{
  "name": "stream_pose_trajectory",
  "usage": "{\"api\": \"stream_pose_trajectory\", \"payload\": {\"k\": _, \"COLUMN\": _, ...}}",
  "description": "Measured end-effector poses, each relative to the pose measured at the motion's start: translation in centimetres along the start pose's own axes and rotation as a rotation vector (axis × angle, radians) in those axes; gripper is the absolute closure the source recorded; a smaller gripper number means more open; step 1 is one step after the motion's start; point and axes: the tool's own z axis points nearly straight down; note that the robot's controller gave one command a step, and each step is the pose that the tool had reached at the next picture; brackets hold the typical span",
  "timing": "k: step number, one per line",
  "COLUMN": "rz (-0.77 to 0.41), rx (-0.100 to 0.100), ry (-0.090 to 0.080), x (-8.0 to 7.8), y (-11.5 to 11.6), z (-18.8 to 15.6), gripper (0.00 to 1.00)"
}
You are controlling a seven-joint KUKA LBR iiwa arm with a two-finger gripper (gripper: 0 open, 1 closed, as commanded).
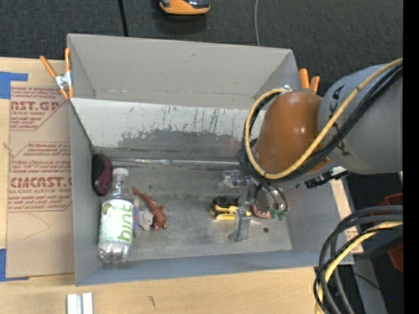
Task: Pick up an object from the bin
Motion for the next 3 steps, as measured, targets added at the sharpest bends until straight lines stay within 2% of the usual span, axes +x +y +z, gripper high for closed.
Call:
{"api": "stream_pose_trajectory", "payload": {"k": 1, "rz": 0.000, "rx": 0.000, "ry": -0.008, "x": -0.2, "y": 0.0, "z": -0.4, "gripper": 0.00}}
{"api": "stream_pose_trajectory", "payload": {"k": 2, "rz": -0.033, "rx": 0.001, "ry": -0.019, "x": -0.2, "y": -0.1, "z": 1.6, "gripper": 0.00}}
{"api": "stream_pose_trajectory", "payload": {"k": 3, "rz": 0.103, "rx": -0.003, "ry": -0.014, "x": -0.8, "y": 0.7, "z": 7.4, "gripper": 1.00}}
